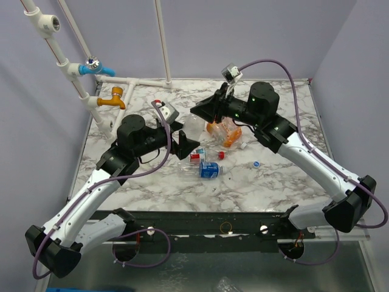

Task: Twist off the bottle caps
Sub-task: Place the plastic bottle at the center of the board.

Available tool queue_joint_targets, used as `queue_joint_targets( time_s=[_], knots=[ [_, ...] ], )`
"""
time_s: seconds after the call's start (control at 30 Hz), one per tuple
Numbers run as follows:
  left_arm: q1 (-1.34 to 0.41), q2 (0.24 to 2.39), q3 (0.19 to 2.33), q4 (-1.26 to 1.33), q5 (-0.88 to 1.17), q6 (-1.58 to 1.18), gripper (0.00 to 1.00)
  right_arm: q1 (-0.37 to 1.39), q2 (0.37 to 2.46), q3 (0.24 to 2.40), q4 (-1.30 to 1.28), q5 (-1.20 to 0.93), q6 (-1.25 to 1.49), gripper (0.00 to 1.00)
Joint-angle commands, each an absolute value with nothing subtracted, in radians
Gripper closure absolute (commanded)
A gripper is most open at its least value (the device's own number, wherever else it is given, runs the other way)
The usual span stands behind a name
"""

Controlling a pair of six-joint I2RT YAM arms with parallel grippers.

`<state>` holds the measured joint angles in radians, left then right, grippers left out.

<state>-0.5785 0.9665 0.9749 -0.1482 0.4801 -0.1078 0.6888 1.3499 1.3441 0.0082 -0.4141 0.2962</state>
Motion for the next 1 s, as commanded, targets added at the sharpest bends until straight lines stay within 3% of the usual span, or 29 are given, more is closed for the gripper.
queue_joint_targets(
  time_s=[0.0, 0.4, 0.97],
  knots=[
    [-0.572, 0.896, 0.916, -0.241, 0.317, -0.079, 0.01, 0.684, 1.425, 1.392, -0.089, -0.212, 0.142, 0.99],
    [-0.554, 0.870, 0.901, -0.376, 0.054, -0.005, 0.01, 0.671, 1.725, 1.513, 0.102, -0.007, -0.077, 0.99],
    [-0.554, 0.800, 0.894, -0.461, 0.267, 0.067, 0.01, 0.584, 2.073, 1.661, 0.272, 0.006, 0.012, 0.99]
  ],
)
